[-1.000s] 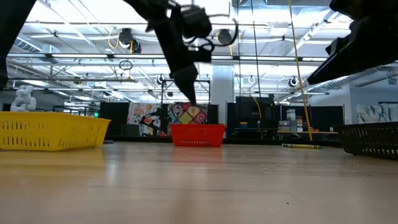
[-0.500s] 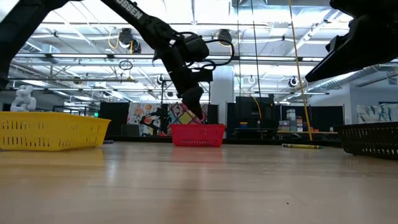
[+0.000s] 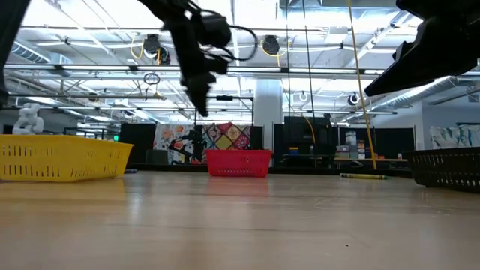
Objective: Sort crayons
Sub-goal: Put the blue crayon into the red basket
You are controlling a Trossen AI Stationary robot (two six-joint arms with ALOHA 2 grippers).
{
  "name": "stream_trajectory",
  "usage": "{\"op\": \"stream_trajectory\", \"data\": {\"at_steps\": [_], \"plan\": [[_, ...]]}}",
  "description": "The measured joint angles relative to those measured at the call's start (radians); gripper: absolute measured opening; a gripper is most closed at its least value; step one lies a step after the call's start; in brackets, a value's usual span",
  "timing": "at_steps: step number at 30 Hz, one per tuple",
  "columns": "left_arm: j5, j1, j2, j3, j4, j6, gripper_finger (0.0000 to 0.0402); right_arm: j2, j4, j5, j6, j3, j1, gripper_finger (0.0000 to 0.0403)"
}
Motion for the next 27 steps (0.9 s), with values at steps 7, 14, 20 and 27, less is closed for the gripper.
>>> {"op": "stream_trajectory", "data": {"at_steps": [7, 14, 20, 27], "plan": [[-0.071, 0.048, -0.170, -0.177, -0.055, -0.167, 0.0093, 0.045, 0.011, 0.024, 0.007, 0.000, 0.000, 0.0105], [-0.046, 0.206, -0.240, -0.396, 0.041, -0.448, 0.0117, 0.105, 0.016, 0.024, 0.012, 0.000, 0.000, 0.0105], [-0.013, 0.322, -0.207, -0.525, 0.152, -0.457, 0.0190, 0.111, 0.023, 0.025, 0.013, 0.000, -0.001, 0.0105], [0.032, 0.346, -0.165, -0.601, 0.210, -0.457, 0.0188, 0.111, 0.033, 0.042, 0.008, 0.000, -0.002, 0.0105]]}}
